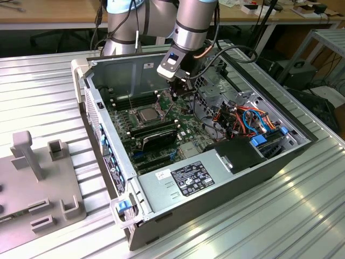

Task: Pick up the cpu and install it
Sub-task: 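Close the cpu cover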

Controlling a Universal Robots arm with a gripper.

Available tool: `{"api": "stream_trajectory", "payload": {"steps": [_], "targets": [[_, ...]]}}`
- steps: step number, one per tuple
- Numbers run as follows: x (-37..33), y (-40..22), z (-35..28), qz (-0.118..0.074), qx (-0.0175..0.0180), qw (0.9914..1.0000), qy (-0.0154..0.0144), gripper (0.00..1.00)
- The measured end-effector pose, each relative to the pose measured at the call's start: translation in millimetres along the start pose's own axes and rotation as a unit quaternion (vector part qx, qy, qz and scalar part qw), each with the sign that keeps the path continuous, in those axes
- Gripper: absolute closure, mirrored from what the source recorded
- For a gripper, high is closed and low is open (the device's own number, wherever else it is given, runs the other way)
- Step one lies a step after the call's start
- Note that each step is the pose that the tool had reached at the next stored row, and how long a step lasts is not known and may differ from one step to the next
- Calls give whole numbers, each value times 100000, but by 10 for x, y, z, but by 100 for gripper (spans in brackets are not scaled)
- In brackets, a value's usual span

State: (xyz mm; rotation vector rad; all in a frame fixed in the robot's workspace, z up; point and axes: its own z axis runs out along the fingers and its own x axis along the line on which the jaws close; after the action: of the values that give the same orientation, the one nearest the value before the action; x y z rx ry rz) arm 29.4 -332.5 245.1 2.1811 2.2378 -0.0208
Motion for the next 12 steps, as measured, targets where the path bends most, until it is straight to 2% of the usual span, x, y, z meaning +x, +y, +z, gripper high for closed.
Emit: {"api": "stream_trajectory", "payload": {"steps": [6,12], "targets": [[6,-57,0,-2,-1,100000,-2,89],[8,-85,0,-2,-1,100000,-1,89]]}}
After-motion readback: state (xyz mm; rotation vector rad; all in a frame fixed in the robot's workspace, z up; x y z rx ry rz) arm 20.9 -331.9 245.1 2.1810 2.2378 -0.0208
